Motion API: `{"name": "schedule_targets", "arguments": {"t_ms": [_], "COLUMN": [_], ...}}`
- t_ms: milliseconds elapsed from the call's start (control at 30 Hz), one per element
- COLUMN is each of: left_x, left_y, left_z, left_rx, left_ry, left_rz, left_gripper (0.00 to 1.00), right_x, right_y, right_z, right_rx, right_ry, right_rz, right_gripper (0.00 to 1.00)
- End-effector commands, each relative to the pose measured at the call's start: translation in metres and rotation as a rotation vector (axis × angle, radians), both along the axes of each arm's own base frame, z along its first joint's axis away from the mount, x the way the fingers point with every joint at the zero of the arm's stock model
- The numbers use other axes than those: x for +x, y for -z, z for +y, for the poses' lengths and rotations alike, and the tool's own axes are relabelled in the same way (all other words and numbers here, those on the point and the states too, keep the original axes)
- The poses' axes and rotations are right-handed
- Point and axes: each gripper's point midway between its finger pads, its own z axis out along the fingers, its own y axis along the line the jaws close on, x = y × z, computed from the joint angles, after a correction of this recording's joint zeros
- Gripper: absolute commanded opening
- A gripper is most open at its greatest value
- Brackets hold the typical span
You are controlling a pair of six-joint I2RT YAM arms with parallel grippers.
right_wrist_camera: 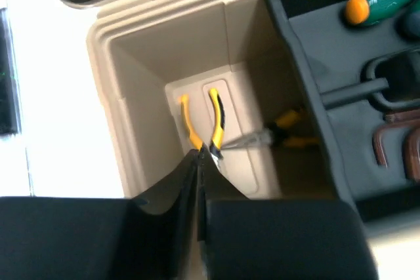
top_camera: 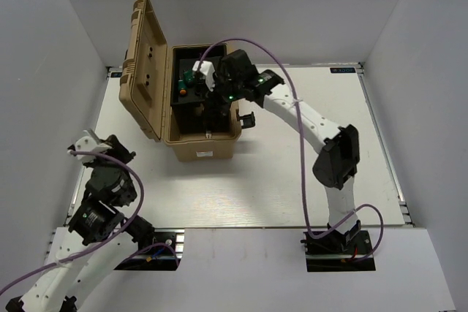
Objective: Sort the tools into containers
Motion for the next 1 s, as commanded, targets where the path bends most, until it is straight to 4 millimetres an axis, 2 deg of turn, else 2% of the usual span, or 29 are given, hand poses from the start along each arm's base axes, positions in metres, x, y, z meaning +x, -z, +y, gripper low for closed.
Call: {"name": "schedule_targets", "arguments": {"t_ms": [0,67,100,133,167,200,233,267,300,333,367,400,433,467,500,533,567,600,633,667,733,833,967], "left_x": [-0.013,-0.019,-0.017,-0.018,-0.014,-0.011,0.000,0.006,0.011,0.016,0.026,0.032,0.037,0.041,0.046,0.047,0.044,0.044,0.048,0.045,0.046,0.064,0.091], "left_y": [-0.026,-0.041,-0.040,-0.043,-0.044,-0.050,-0.052,-0.056,-0.057,-0.059,-0.063,-0.070,-0.075,-0.089,-0.095,-0.103,-0.121,-0.128,-0.132,-0.147,-0.155,-0.141,-0.117], "left_z": [0.019,0.028,0.029,0.032,0.030,0.031,0.025,0.022,0.021,0.019,0.016,0.012,0.012,0.012,0.006,0.008,0.014,0.014,0.017,0.023,0.028,0.030,0.030], "left_rx": [-0.058,-0.091,-0.027,-0.022,-0.004,0.021,0.061,0.054,0.098,0.116,0.133,0.139,0.119,0.099,0.110,0.098,0.082,0.086,0.129,0.136,0.188,0.272,0.290], "left_ry": [-0.088,-0.144,-0.160,-0.190,-0.192,-0.210,-0.213,-0.217,-0.232,-0.237,-0.256,-0.241,-0.245,-0.254,-0.221,-0.226,-0.245,-0.247,-0.267,-0.290,-0.317,-0.319,-0.263], "left_rz": [-0.104,-0.163,-0.129,-0.131,-0.127,-0.134,-0.116,-0.137,-0.114,-0.110,-0.102,-0.117,-0.128,-0.141,-0.134,-0.149,-0.178,-0.181,-0.150,-0.160,-0.096,0.023,0.094], "left_gripper": [0.00,0.00,0.02,0.07,0.10,0.12,0.21,0.29,0.32,0.35,0.37,0.37,0.39,0.41,0.41,0.42,0.42,0.42,0.44,0.44,0.44,0.44,0.46], "right_x": [-0.015,-0.022,-0.019,-0.019,-0.023,-0.020,-0.023,-0.020,-0.023,-0.038,-0.032,-0.037,-0.053,-0.053,-0.062,-0.071,-0.075,-0.081,-0.089,-0.093,-0.102,-0.108,-0.113], "right_y": [-0.076,-0.085,-0.088,-0.086,-0.102,-0.087,-0.104,-0.095,-0.075,-0.083,-0.082,-0.063,-0.064,-0.058,-0.029,-0.042,-0.037,-0.023,-0.024,-0.023,-0.017,-0.014,-0.014], "right_z": [-0.026,-0.045,-0.053,-0.063,-0.076,-0.088,-0.108,-0.121,-0.129,-0.145,-0.161,-0.170,-0.185,-0.198,-0.208,-0.221,-0.226,-0.233,-0.240,-0.243,-0.249,-0.253,-0.255], "right_rx": [0.090,0.082,0.072,0.051,0.062,0.023,0.038,0.020,-0.013,0.006,0.006,-0.021,-0.008,-0.017,-0.061,-0.030,-0.036,-0.052,-0.037,-0.031,-0.020,0.002,0.031], "right_ry": [0.023,0.045,0.067,0.083,0.106,0.136,0.171,0.202,0.213,0.221,0.269,0.280,0.288,0.317,0.325,0.349,0.356,0.371,0.381,0.384,0.400,0.417,0.430], "right_rz": [-0.098,-0.108,-0.127,-0.121,-0.161,-0.143,-0.173,-0.158,-0.124,-0.147,-0.148,-0.122,-0.132,-0.125,-0.075,-0.113,-0.103,-0.071,-0.075,-0.067,-0.045,-0.022,-0.002], "right_gripper": [0.03,0.00,0.00,0.00,0.00,0.00,0.00,0.00,0.00,0.00,0.00,0.00,0.00,0.00,0.00,0.00,0.00,0.00,0.00,0.00,0.00,0.00,0.00]}}
